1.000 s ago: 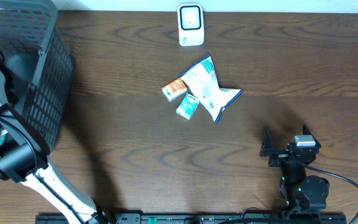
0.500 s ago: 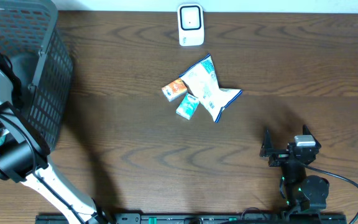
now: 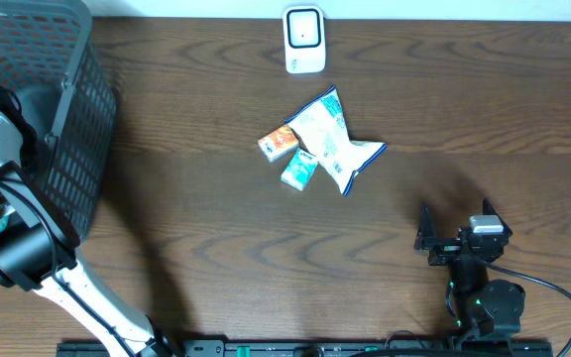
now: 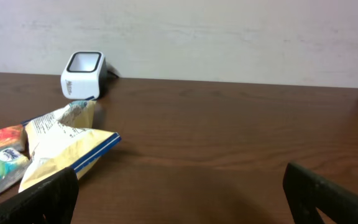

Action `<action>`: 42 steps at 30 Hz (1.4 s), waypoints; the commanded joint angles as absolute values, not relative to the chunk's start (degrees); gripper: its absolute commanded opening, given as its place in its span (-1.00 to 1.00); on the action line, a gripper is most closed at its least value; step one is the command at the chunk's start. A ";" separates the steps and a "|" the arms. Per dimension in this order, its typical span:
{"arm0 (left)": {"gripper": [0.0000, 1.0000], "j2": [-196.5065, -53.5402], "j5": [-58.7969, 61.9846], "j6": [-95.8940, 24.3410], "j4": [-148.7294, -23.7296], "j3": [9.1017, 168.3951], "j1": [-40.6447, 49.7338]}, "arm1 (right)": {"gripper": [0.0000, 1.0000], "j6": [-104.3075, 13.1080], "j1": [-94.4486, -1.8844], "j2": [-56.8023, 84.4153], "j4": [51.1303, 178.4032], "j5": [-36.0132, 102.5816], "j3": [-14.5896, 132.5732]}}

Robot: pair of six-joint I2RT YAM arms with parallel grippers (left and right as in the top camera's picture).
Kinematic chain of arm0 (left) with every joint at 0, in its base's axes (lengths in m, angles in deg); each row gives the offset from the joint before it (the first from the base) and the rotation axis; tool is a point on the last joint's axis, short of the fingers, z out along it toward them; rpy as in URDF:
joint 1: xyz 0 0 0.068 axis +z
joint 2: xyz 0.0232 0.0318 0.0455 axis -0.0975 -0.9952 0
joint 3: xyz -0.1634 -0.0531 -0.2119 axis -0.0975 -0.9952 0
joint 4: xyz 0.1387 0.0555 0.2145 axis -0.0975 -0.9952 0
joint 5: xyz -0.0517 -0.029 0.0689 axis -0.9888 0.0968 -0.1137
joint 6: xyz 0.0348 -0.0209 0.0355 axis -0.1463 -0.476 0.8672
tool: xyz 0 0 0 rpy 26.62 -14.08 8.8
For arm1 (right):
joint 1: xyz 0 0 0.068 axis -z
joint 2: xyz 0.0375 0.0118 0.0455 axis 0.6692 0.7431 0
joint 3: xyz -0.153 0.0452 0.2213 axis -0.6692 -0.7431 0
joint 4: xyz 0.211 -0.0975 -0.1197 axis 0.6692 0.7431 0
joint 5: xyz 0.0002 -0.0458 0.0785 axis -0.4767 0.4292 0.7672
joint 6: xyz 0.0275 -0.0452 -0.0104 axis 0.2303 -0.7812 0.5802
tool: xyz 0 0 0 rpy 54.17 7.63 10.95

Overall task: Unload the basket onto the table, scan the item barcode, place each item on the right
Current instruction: 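Grasp the green wipes pack inside the basket with the left gripper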

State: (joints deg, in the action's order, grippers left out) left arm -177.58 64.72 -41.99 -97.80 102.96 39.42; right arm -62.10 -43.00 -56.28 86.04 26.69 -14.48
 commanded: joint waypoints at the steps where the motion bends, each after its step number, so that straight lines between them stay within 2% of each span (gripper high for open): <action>1: 0.52 -178.50 65.63 -45.30 -97.50 100.66 40.60 | 0.99 -62.78 -43.17 -56.58 86.30 26.26 -14.57; 7: 0.51 -178.50 65.33 -45.10 -94.37 97.16 42.30 | 0.99 -62.78 -43.17 -56.58 86.30 26.26 -14.57; 10: 0.38 -178.50 63.86 -42.56 -94.07 97.12 42.96 | 0.98 -62.78 -43.17 -56.58 86.28 26.26 -14.57; 14: 0.05 -178.50 60.56 -40.05 -93.96 97.12 43.31 | 0.98 -62.80 -43.17 -56.58 86.30 26.26 -14.57; 16: -0.02 -178.50 58.92 -40.07 -94.17 97.12 43.29 | 0.98 -62.80 -43.17 -56.58 86.28 26.26 -14.57; 17: -0.17 -178.50 58.09 -40.07 -94.31 97.12 43.29 | 0.99 -62.78 -43.17 -56.58 86.30 26.26 -14.57; 20: -0.81 -178.47 56.98 -40.07 -94.70 97.12 43.29 | 0.99 -62.78 -43.17 -56.58 86.30 26.26 -14.57; 21: -0.85 -178.47 57.00 -40.05 -94.90 97.12 43.29 | 0.98 -62.78 -43.17 -56.58 86.30 26.26 -14.57; 28: -0.86 -175.37 56.78 -39.68 -96.95 97.34 43.11 | 0.99 -62.78 -43.17 -56.58 86.30 26.26 -14.57; 32: -0.86 -167.50 55.76 -39.68 -96.58 97.34 41.69 | 0.98 -62.80 -43.17 -56.58 86.28 26.26 -14.57; 42: -0.86 -143.96 37.77 -40.09 -87.92 97.34 35.24 | 0.99 -62.80 -43.17 -56.58 86.30 26.26 -14.57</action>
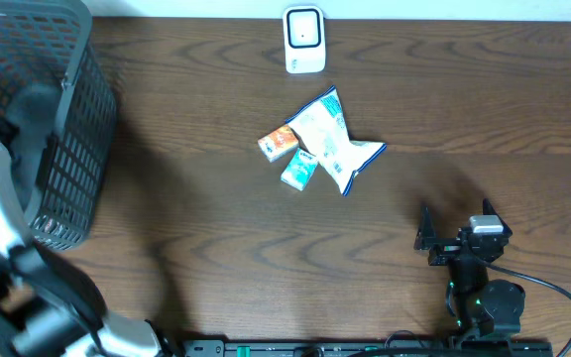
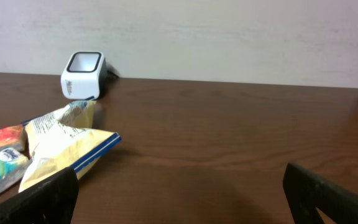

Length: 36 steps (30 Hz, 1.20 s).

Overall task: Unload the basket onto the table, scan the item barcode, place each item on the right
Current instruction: 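Grasp the green wipes pack inside the basket with the left gripper, then lift the wipes pack out and drop it beside the orange package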

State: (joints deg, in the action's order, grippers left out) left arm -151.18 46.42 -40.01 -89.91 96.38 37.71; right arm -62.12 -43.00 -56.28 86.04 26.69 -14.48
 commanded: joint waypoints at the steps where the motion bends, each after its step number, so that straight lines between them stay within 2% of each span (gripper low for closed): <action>1: -0.85 -141.78 35.93 -40.75 -86.96 97.34 34.35 | 0.99 -62.80 -43.17 -56.58 86.30 26.26 -14.57; 6: -0.85 -131.83 26.20 -48.44 -82.74 97.34 27.61 | 0.99 -62.78 -43.17 -56.58 86.28 26.26 -14.57; 9: -0.85 -128.58 20.22 -49.14 -79.92 97.34 21.36 | 0.99 -62.78 -43.17 -56.58 86.30 26.26 -14.57; 15: -0.85 -128.25 19.23 -48.44 -78.66 97.34 7.75 | 0.99 -62.78 -43.17 -56.58 86.30 26.26 -14.57; 18: -0.86 -130.45 19.25 -44.51 -79.12 97.32 -1.13 | 0.99 -62.78 -43.17 -56.58 86.28 26.26 -14.57; 25: -0.85 -139.37 19.36 -38.59 -84.38 97.32 -12.97 | 0.99 -62.78 -43.17 -56.58 86.28 26.26 -14.57; 33: -0.85 -154.93 19.39 -37.45 -86.50 97.32 -17.69 | 0.99 -62.78 -43.17 -56.58 86.30 26.26 -14.57; 36: -0.85 -158.48 23.52 -37.43 -86.48 97.32 -17.61 | 0.99 -62.80 -43.17 -56.58 86.28 26.26 -14.57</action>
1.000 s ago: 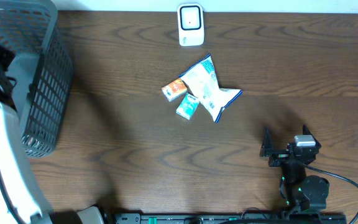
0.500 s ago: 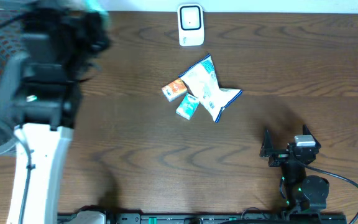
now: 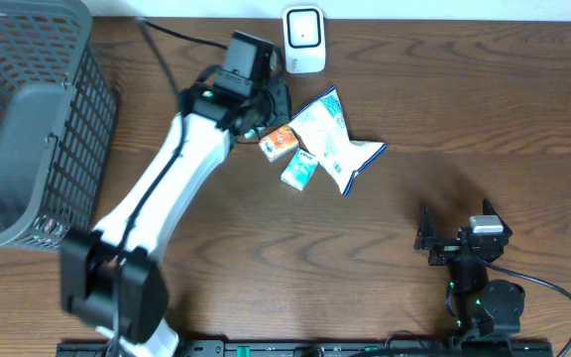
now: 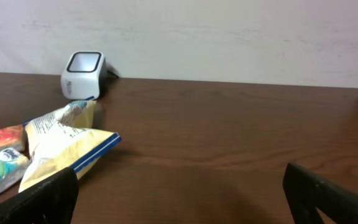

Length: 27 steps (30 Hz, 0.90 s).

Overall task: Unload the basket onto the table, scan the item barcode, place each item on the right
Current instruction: 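Lift the wipes pack out and drop it beside the orange package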

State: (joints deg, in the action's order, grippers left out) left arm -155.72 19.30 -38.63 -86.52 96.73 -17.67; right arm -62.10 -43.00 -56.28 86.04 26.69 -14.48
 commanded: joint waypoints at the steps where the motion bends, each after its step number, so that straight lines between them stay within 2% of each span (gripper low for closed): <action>1: -0.85 -159.44 26.51 -37.43 -86.48 97.32 -17.56 | 0.99 -62.80 -43.17 -56.58 86.28 26.26 -14.57; 4: -0.84 -161.54 33.16 -37.19 -86.48 97.32 -17.56 | 0.99 -62.80 -43.17 -56.58 86.28 26.26 -14.57; 5: -0.75 -162.19 33.94 -37.01 -86.46 97.32 -17.59 | 0.99 -62.78 -43.17 -56.58 86.28 26.26 -14.57; 8: -0.66 -163.74 33.96 -37.03 -86.44 97.32 -17.59 | 0.99 -62.78 -43.17 -56.58 86.28 26.26 -14.57; 9: -0.57 -164.33 33.99 -37.03 -86.42 97.32 -17.59 | 0.99 -62.78 -43.17 -56.58 86.30 26.26 -14.57; 13: -0.50 -165.40 34.51 -37.03 -85.61 97.32 -17.35 | 0.98 -62.78 -43.17 -56.58 86.30 26.26 -14.57; 17: 0.04 -165.38 35.08 -36.18 -84.23 97.34 -16.56 | 0.99 -62.78 -43.17 -56.58 86.30 26.26 -14.57; 27: 0.21 -156.05 35.08 -32.49 -83.84 98.52 -9.06 | 0.99 -62.80 -43.17 -56.58 86.30 26.26 -14.57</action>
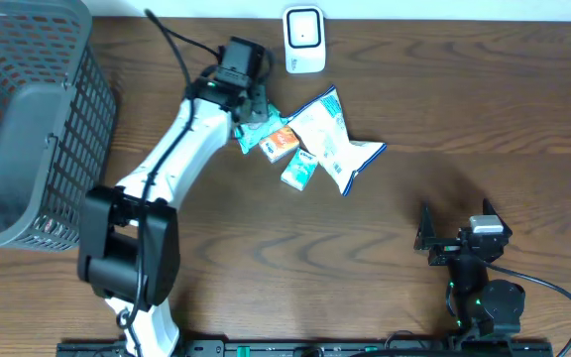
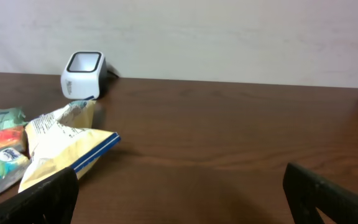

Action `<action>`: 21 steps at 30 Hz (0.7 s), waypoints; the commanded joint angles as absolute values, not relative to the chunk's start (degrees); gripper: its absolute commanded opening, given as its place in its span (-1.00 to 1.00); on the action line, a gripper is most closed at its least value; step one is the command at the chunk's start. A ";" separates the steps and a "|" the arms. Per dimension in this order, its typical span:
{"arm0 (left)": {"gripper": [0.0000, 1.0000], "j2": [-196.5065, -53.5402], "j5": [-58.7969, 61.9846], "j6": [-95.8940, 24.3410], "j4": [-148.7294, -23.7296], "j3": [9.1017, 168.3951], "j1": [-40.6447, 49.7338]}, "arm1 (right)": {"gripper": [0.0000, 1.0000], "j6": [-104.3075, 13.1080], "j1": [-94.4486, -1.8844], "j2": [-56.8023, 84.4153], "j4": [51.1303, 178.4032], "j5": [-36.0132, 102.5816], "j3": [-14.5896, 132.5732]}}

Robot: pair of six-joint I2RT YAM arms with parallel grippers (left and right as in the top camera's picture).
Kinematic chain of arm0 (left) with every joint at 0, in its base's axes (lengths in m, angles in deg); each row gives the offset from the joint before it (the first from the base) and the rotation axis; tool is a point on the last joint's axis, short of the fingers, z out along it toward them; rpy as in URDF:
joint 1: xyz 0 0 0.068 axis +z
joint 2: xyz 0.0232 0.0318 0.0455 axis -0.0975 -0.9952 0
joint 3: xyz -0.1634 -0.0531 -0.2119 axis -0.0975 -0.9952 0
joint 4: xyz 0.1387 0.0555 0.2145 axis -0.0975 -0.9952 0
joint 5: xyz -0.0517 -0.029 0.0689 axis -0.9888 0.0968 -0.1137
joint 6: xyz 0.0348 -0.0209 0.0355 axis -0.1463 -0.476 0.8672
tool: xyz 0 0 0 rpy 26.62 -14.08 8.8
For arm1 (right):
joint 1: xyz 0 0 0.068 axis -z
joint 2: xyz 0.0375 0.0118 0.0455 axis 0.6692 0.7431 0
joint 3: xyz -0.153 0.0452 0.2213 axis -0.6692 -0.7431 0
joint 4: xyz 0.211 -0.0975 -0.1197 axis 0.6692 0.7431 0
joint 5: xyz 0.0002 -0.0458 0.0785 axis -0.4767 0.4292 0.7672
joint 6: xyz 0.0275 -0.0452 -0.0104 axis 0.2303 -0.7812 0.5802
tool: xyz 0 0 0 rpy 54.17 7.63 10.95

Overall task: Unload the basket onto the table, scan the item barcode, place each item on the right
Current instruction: 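Lift the wipes pack out and drop it beside the orange package, then reach the left gripper into the basket toward the dark green tin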

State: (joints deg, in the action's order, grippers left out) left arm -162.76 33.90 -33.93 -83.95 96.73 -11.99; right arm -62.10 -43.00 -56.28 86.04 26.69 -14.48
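A white barcode scanner (image 1: 304,40) (image 2: 83,74) stands at the table's far edge. In front of it lies a pile: a white and blue chip bag (image 1: 333,139) (image 2: 61,146), an orange packet (image 1: 282,142) and a small teal packet (image 1: 300,171). My left gripper (image 1: 255,119) reaches in from the left, shut on a green packet (image 1: 248,139) (image 2: 2,116) that sits against the orange one. My right gripper (image 1: 454,236) (image 2: 182,190) rests open near the front right, nothing between its fingers.
A dark mesh basket (image 1: 28,119) fills the far left corner. The left arm stretches diagonally from the front left to the pile. Bare wood lies between the pile and the right gripper.
The left gripper has dropped a little toward the pile's left side. The green packet now shows beside the orange packet in both views. The right arm has not moved.
The left arm was first at the basket on the far left, then down inside it. Then it stood over the table between scanner and pile. Now a green packet lies at the pile's left edge under its fingers. The right gripper stayed open throughout.
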 commanded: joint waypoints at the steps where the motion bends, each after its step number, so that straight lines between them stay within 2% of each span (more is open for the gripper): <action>1: 0.22 -154.32 35.08 -32.14 -83.84 98.52 -7.84 | 0.99 -62.80 -43.17 -56.58 86.30 26.26 -14.57; 5: 0.33 -146.67 35.67 -30.13 -83.20 98.52 -1.26 | 0.99 -62.78 -43.17 -56.58 86.30 26.26 -14.57; 11: 0.34 -137.08 36.35 -30.21 -81.39 98.52 10.76 | 0.98 -62.80 -43.17 -56.58 86.30 26.26 -14.57; 13: 0.34 -133.10 36.35 -30.21 -81.04 98.52 18.15 | 0.99 -62.78 -43.17 -56.58 86.30 26.26 -14.57; 15: 0.34 -131.57 36.35 -30.21 -81.56 98.52 24.73 | 0.99 -62.78 -43.17 -56.58 86.28 26.26 -14.57; 17: 0.42 -131.61 36.35 -30.19 -82.98 98.50 28.40 | 0.99 -62.80 -43.17 -56.58 86.28 26.26 -14.57; 21: 0.44 -132.82 36.35 -30.19 -87.49 98.45 35.40 | 0.99 -62.78 -43.17 -56.58 86.30 26.26 -14.57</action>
